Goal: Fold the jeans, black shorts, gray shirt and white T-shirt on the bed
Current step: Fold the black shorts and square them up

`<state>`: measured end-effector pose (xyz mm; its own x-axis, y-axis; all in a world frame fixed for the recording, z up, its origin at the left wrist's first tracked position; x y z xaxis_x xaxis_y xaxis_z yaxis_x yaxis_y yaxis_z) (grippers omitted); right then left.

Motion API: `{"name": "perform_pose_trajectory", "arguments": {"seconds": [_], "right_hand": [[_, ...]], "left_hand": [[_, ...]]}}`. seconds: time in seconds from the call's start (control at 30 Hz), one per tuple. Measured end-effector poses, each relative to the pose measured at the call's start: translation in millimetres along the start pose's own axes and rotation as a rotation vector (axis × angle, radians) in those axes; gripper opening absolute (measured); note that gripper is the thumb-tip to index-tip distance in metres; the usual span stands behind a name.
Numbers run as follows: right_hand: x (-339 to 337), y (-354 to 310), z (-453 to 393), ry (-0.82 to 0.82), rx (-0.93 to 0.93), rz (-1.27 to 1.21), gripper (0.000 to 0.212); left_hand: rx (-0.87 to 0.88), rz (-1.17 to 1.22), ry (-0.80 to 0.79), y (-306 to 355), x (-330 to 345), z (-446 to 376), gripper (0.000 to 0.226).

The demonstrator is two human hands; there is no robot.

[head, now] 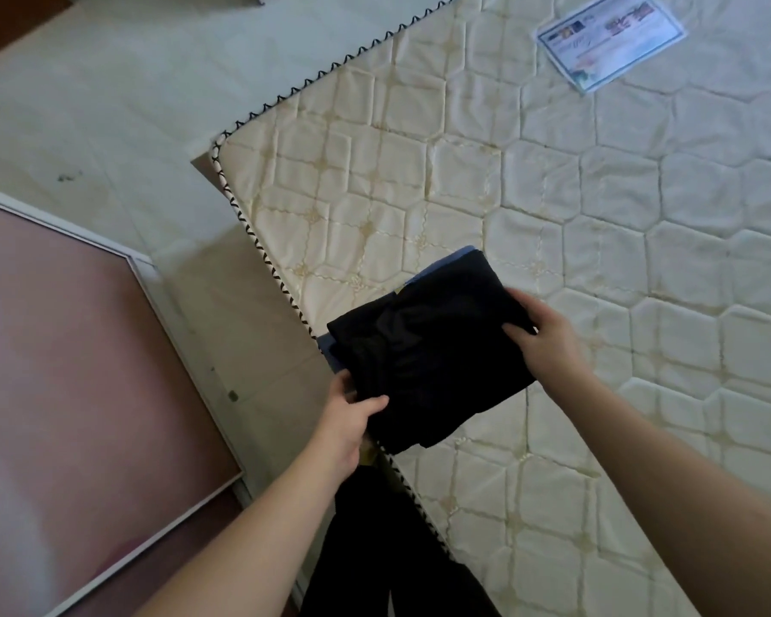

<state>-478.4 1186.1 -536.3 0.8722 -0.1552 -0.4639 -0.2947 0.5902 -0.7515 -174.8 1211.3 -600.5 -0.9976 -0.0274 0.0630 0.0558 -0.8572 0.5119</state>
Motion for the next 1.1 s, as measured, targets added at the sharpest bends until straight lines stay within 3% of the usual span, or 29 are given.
{"name": "perform_pose_trajectory", "arguments": {"seconds": [0.17,0.3,0.47,0.6,0.67,0.8,0.9,1.0,1.1], "right_hand": [[6.9,19.1,-44.2,0.014,0.018,0.089,0.052],[29.1,63.2,-60.2,-0.101,0.206,0.309,0.063],[33.2,80.4,-62.1,-0.043,0.299,0.559,0.061],[31.2,85.0,-60.3,-0.001,0.324,0.604,0.048],[24.6,85.4,-60.8,0.045,0.279,0.515,0.036],[4.3,81.1,-57.5,0.211,0.227,0.325,0.016],[5.2,77.2,-53.7,0.236,0.223,0.446,0.017],[11.2,65.2,-54.6,0.276,0.234,0.563,0.031],[40.1,25.5,-60.4,0.239,-0.088,0.515,0.043]], "left_hand": [[0.012,-0.116,-0.014,-8.0,8.9,-40.3,0.069],[-0.022,-0.322,-0.004,-14.7,6.4,-62.5,0.089],[0.006,-0.271,0.077,1.7,0.7,-78.5,0.109],[0.039,-0.211,0.159,19.3,-1.3,-92.1,0.069],[0.102,-0.245,0.186,25.9,-3.8,-95.2,0.056],[0.192,-0.308,0.117,29.4,-3.3,-94.1,0.05],[0.211,-0.454,0.154,32.3,-4.3,-89.2,0.06],[0.421,-0.846,0.382,59.5,1.4,-75.8,0.076],[0.914,-1.101,0.382,90.0,48.4,-50.9,0.066]]}}
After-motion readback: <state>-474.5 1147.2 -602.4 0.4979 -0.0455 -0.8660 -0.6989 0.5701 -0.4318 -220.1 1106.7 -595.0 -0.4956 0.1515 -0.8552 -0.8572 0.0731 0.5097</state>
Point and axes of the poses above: each hand's wrist, its own z-axis away from the middle knuckle, its own x-axis out of the palm, y = z × x, the point moved 8 cm from there along -z, towards the middle knuckle, and after that the axes turned 1 degree about x, right-handed, at the moved point
